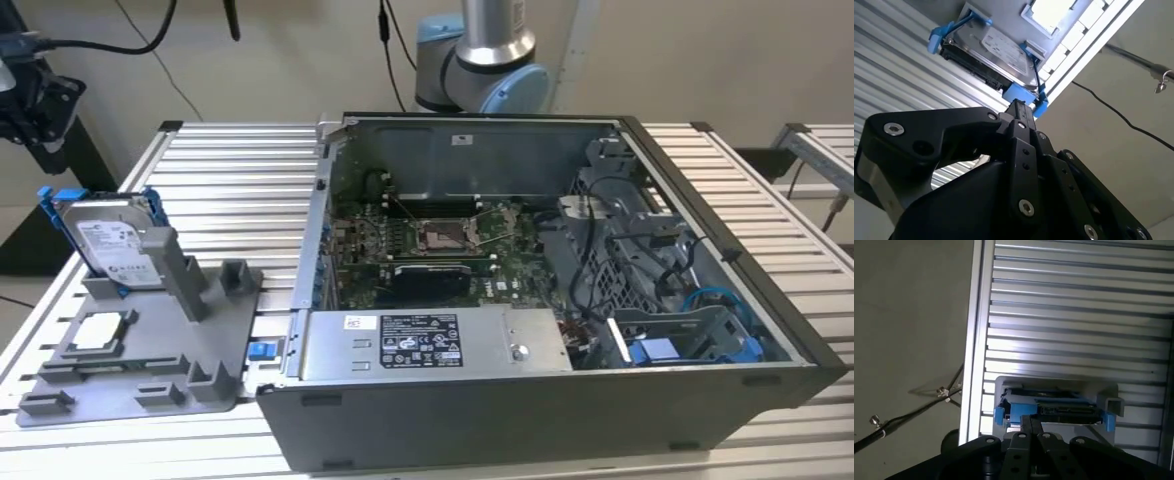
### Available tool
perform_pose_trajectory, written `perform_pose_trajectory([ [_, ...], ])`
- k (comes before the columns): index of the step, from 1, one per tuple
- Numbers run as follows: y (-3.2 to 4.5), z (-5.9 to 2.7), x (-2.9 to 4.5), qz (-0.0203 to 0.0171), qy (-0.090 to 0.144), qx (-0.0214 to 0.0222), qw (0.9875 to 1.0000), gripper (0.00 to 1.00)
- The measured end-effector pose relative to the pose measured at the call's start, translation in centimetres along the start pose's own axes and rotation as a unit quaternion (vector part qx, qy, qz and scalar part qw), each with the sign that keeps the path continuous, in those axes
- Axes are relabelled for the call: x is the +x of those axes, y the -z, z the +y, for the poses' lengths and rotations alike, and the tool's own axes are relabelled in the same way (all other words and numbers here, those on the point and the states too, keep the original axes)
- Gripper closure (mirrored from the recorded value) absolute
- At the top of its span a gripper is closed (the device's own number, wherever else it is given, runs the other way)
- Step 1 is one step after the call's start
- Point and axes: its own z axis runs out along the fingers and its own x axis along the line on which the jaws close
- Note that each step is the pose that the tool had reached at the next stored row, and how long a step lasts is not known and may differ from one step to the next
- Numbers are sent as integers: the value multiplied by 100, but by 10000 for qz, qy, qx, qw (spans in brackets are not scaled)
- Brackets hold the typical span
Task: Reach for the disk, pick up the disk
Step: 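Pick up the disk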
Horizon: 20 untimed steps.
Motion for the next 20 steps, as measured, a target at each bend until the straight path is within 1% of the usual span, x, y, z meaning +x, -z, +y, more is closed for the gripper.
perform_pose_trajectory([
  [2,-1,0,0,6,179,0,9998,100],
  [5,-1,0,-1,18,448,0,9990,100],
  [8,0,0,-1,27,647,0,9979,100],
  [10,0,0,-1,34,816,0,9967,100],
  [12,-1,0,-1,41,995,0,9950,100],
  [14,0,0,-1,49,1174,1,9931,100],
  [16,0,0,-1,56,1355,1,9908,100],
  [19,0,0,0,68,1625,1,9867,100],
  [20,0,0,0,70,1690,1,9856,100],
])
